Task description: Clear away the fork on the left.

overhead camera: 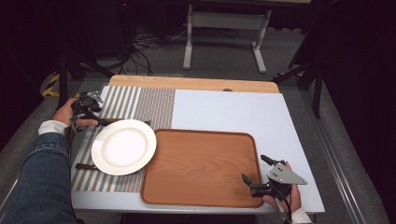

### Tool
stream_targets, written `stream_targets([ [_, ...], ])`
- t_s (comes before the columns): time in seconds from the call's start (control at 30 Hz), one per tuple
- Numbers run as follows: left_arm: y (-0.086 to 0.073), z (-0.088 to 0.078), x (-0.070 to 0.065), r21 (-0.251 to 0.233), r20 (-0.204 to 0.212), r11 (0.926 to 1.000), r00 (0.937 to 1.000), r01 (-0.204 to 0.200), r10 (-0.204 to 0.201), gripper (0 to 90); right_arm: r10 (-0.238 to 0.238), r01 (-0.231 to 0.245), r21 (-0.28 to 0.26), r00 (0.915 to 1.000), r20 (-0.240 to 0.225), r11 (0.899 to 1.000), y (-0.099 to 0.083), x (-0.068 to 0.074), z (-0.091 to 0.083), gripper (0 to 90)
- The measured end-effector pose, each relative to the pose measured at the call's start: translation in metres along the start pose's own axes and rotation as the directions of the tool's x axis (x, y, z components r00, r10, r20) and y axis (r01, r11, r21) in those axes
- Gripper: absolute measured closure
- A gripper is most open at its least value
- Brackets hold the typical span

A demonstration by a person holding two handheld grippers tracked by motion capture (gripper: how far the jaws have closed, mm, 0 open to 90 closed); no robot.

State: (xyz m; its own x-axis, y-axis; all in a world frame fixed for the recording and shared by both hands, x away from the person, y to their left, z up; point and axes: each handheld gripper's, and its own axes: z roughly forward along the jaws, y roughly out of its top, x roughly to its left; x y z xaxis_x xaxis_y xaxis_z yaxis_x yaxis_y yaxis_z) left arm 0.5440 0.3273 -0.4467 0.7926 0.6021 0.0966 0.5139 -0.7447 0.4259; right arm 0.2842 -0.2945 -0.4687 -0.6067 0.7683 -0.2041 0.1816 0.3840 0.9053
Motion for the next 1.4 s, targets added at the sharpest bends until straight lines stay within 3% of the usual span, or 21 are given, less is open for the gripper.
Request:
stream_targets([
  [0.1, 0.005, 0.007, -0.002, 0.043, -0.011, 0.9989, 0.9998, -0.017, 0.018, 27.7, 0.001, -0.001, -0.001, 1.0000, -0.001, 1.000, 0.000, 0.000, 0.000, 6.3],
  [0.3, 0.012, 0.008, -0.004, 0.055, 0.002, 0.9980, 0.9995, -0.032, 0.032, 32.1, 0.006, -0.006, -0.003, 1.0000, -0.007, 1.000, 0.000, -0.002, -0.001, 7.2],
  [0.5, 0.013, 0.007, -0.006, 0.059, 0.079, 0.9965, 0.9954, -0.059, 0.054, 55.4, 0.005, -0.005, -0.004, 0.9998, -0.017, 1.000, 0.000, -0.001, -0.002, 7.6],
  [0.67, 0.017, 0.006, -0.010, 0.079, 0.095, 0.9918, 0.9911, -0.101, 0.093, 68.1, 0.000, 0.000, 0.001, 0.9997, -0.023, 1.000, 0.000, -0.001, -0.001, 7.7],
  [0.77, 0.019, 0.006, -0.013, 0.094, 0.100, 0.9902, 0.9905, -0.104, 0.094, 75.4, 0.004, -0.004, 0.003, 0.9996, -0.028, 1.000, 0.000, -0.001, -0.001, 7.7],
  [0.93, 0.019, 0.005, -0.018, 0.095, 0.062, 0.9888, 0.9921, -0.115, 0.109, 75.7, -0.003, 0.003, 0.005, 0.9995, -0.030, 1.000, 0.000, -0.001, -0.001, 7.6],
  [1.0, 0.018, 0.004, -0.020, 0.080, -0.003, 0.9910, 0.9942, -0.107, 0.108, 75.8, -0.004, 0.004, 0.004, 0.9996, -0.029, 1.000, 0.000, -0.001, -0.002, 7.6],
  [1.1, 0.015, 0.001, -0.022, 0.047, -0.041, 0.9945, 0.9946, -0.094, 0.096, 75.9, 0.003, -0.003, 0.000, 0.9997, -0.025, 1.000, 0.000, -0.002, -0.002, 7.6],
  [1.23, 0.009, -0.005, -0.023, -0.003, -0.109, 0.9986, 0.9927, -0.052, 0.051, 76.0, 0.003, -0.003, -0.007, 0.9998, -0.019, 1.000, 0.001, -0.002, -0.003, 7.6],
  [1.4, 0.002, -0.013, -0.025, -0.088, -0.155, 0.9959, 0.9878, -0.023, 0.010, 76.1, 0.002, -0.002, -0.010, 0.9999, -0.015, 1.000, 0.002, -0.003, -0.002, 7.5],
])
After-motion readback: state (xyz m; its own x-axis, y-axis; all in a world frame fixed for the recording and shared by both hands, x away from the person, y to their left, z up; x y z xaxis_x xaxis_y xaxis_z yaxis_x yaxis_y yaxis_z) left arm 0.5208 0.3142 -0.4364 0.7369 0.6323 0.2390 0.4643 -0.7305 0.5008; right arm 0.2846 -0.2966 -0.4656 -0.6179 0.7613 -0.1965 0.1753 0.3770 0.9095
